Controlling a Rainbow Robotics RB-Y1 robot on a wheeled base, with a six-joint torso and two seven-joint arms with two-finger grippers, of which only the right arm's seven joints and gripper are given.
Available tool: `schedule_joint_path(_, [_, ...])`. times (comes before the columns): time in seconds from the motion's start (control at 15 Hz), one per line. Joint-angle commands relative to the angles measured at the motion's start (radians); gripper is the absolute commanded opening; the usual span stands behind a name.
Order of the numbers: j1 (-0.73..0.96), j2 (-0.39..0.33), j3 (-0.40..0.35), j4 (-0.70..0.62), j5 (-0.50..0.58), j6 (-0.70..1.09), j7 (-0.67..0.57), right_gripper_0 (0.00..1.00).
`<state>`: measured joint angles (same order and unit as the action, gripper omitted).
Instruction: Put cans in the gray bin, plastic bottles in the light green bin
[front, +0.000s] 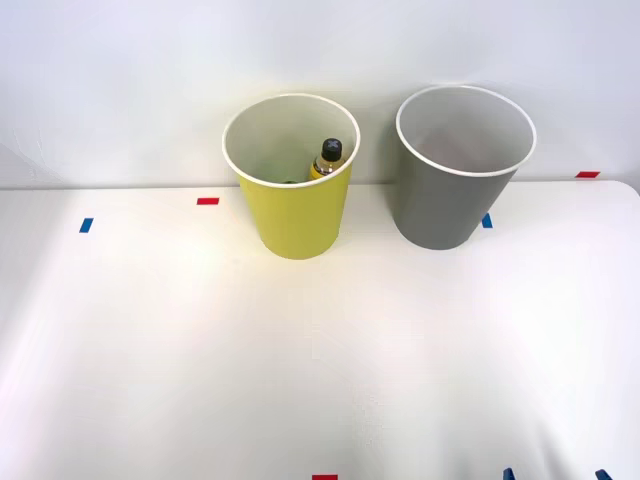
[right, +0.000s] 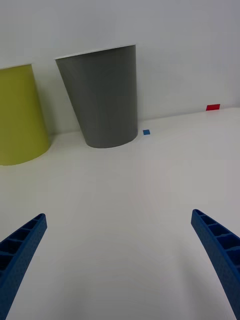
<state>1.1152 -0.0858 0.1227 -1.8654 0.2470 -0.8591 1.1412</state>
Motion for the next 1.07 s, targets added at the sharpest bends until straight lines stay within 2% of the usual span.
schedule_joint_path(0.07, [0.0,0.0,0.0,0.0,0.0,0.0,0.0,1.0])
schedule_joint_path(1.07, [0.0,0.0,0.0,0.0,0.0,0.0,0.0,1.0])
